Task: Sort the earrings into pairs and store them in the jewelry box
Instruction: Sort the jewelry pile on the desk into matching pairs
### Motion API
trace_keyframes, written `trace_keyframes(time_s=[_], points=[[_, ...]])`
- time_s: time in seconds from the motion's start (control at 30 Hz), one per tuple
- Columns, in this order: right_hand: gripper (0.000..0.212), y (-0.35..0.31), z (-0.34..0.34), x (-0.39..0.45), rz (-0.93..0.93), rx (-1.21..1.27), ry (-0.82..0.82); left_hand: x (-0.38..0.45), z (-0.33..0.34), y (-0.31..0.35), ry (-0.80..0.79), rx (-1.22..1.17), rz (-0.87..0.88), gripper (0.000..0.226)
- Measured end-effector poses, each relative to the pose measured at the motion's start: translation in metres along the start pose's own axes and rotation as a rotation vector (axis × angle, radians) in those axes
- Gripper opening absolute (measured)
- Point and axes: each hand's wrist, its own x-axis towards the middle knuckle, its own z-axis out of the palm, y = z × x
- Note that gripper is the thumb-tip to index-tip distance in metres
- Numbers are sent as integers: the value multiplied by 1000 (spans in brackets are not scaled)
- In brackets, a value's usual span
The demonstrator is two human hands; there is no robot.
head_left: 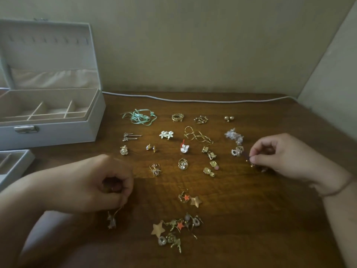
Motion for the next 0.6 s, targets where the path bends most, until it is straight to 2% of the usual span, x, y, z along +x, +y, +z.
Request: trace_keyframes(time_s=[0.1,0.23,0.37,0.43,0.5,0.6], points=[[8,-1,0,-2,-11,-138,-39,1,3,0,2,1,13,4],[8,-1,2,-1,-32,-161,-73,1,4,-1,-6,22,-1,4],[18,-1,1,-3,-82,-177,-3,0,2,-1,-17,-1,-22,1],[23,-6,6,-5,-191,-167,124,-1,1,0,-12,-1,-29,3],[20,-18,23,-9,-377,-156,200,-2,1,1,-1,-3,-39,5],[21,-34,53,-11,-552,-229,121,-2,1,4,4,8,-46,6]])
